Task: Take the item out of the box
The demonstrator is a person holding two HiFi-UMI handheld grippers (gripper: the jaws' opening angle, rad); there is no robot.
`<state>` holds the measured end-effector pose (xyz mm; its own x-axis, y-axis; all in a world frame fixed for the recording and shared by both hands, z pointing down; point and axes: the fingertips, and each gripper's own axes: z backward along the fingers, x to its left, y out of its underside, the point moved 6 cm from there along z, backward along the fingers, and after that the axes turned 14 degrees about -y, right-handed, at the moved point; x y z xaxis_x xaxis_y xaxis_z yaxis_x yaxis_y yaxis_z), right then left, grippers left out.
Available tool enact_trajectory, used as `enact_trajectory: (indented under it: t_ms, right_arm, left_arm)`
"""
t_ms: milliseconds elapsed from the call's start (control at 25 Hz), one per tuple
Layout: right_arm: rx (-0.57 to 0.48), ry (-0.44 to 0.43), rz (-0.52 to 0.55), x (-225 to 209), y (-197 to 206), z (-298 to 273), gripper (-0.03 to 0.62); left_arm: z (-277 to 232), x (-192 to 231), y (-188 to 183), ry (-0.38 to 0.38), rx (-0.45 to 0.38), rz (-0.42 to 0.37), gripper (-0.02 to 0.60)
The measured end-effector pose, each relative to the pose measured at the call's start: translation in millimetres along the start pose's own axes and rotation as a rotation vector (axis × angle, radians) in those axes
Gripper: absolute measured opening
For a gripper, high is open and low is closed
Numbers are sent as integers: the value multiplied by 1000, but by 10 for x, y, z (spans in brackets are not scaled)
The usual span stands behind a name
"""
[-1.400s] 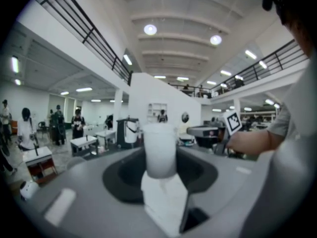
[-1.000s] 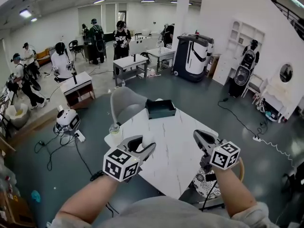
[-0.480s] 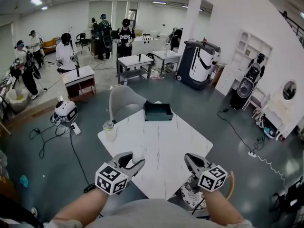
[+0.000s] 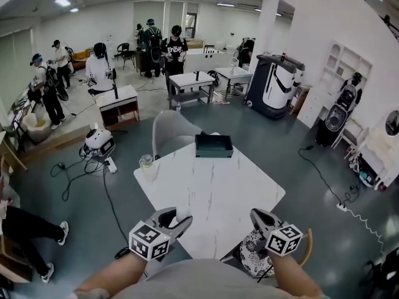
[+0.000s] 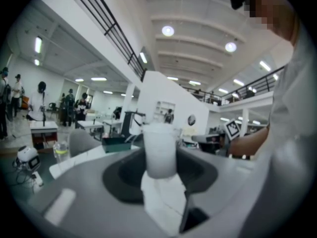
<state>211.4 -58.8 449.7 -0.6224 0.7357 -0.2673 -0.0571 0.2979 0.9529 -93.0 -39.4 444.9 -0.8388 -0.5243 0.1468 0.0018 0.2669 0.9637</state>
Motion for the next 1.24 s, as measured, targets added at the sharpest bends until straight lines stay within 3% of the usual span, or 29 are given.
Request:
enact_trajectory:
  t_ms: [1240]
  right_arm:
    - [52,15,61,220,57,-126,8]
  left_arm:
    - [154,112,-19,17,-17,-9,183]
